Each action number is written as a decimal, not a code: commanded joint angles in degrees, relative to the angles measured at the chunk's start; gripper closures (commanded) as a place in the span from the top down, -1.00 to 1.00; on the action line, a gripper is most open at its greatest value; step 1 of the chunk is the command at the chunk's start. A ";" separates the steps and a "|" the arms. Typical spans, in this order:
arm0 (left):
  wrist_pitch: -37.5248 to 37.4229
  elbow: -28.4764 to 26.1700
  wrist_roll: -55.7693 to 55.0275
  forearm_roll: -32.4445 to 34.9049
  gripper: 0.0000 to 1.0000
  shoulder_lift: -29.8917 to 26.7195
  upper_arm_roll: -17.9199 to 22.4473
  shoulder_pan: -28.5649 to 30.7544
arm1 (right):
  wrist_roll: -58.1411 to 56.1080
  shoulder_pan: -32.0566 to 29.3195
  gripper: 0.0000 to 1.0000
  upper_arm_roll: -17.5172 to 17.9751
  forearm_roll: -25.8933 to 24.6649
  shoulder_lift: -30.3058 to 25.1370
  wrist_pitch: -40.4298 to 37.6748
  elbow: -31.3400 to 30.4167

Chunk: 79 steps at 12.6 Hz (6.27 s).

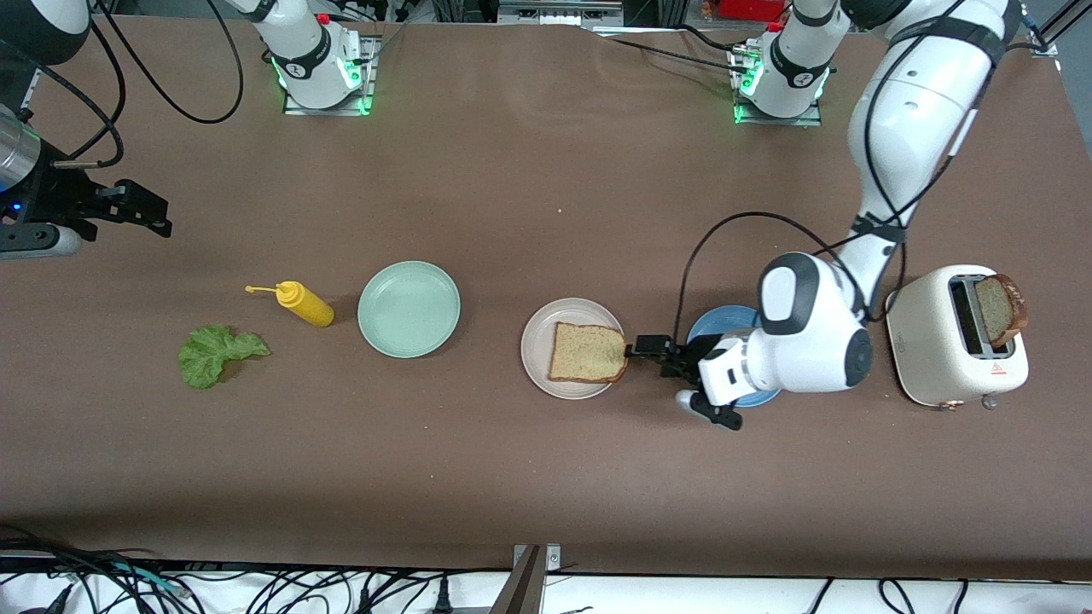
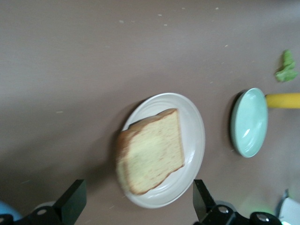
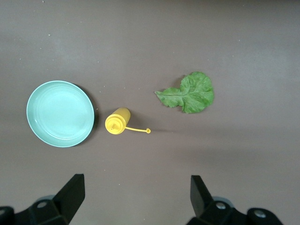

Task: Make sandwich in beige plate with both arms
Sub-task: 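Release the bread and raise the left gripper while the right gripper reaches out, then grasp the yellow squeeze bottle with the right gripper, then carry the yellow bottle with the right gripper over the bread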

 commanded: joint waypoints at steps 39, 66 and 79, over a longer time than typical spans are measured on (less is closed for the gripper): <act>-31.70 -10.26 -11.42 22.45 1.00 -43.06 16.58 -3.26 | -81.33 -10.64 1.00 1.17 24.76 16.73 20.59 -13.08; -34.95 -9.74 -10.55 22.37 1.00 -43.50 16.76 -3.08 | -125.93 -19.10 0.32 6.97 55.28 35.28 13.10 -13.96; -34.95 -9.74 -10.55 22.37 1.00 -43.50 16.76 -2.73 | -81.89 -3.04 -1.00 6.88 26.85 21.49 24.53 -13.96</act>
